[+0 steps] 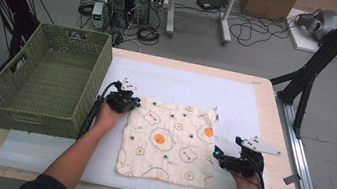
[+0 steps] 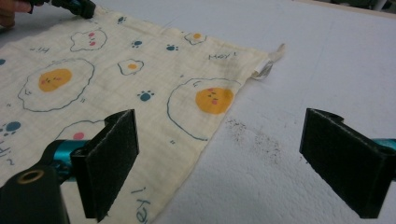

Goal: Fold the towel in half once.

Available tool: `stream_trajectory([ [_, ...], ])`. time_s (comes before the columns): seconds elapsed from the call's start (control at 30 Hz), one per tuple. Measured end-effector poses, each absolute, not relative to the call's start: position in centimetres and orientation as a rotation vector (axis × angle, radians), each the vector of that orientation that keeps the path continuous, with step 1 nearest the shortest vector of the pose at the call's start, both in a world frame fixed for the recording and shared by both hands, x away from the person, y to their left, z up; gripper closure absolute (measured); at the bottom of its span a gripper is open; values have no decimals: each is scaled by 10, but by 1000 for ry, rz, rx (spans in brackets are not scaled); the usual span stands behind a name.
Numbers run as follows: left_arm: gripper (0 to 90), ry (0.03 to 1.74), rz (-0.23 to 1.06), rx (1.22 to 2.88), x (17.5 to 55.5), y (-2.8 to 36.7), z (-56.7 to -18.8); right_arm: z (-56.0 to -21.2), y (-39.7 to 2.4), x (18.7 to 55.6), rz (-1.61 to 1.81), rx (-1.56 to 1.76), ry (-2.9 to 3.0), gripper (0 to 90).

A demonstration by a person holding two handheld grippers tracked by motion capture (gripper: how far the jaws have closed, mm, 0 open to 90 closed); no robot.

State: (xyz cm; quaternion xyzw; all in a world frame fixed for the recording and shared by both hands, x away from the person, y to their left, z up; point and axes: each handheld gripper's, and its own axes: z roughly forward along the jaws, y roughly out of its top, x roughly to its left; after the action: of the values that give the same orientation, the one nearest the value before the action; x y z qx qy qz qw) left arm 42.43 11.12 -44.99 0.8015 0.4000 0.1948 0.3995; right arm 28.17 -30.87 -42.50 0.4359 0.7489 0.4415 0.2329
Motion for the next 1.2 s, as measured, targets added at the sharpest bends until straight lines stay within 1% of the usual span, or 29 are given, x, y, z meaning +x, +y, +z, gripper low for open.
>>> stream_trajectory([
  [0.13,871,1035,464,1973,424,115,-448,-426,-307,299,1194,1211,2077,111],
  [0.27,871,1026,481,1932,422,118,-440,-427,-305,320,1172,1238,2104,111],
  [0.37,871,1036,470,1909,422,121,-438,-426,-306,334,1172,1257,2093,111],
  [0.57,871,1042,470,1899,422,123,-438,-421,-305,360,1153,1279,2106,111],
  [0.77,870,1044,467,1891,422,123,-438,-426,-295,385,1107,1290,2159,113],
  [0.8,871,1048,465,1883,422,123,-438,-428,-292,389,1096,1293,2173,123],
  [0.87,870,1046,465,1879,422,125,-437,-431,-286,395,1084,1265,2200,176],
  [0.9,870,1047,466,1874,422,125,-437,-432,-282,399,1074,1252,2208,180],
  [0.97,869,1045,466,1869,422,126,-436,-435,-276,405,1063,1236,2260,256],
  [1.07,868,1051,460,1869,423,127,-437,-438,-266,413,1005,1187,2313,276],
  [1.2,869,1051,455,1868,423,125,-437,-442,-260,420,953,1167,2328,393],
])
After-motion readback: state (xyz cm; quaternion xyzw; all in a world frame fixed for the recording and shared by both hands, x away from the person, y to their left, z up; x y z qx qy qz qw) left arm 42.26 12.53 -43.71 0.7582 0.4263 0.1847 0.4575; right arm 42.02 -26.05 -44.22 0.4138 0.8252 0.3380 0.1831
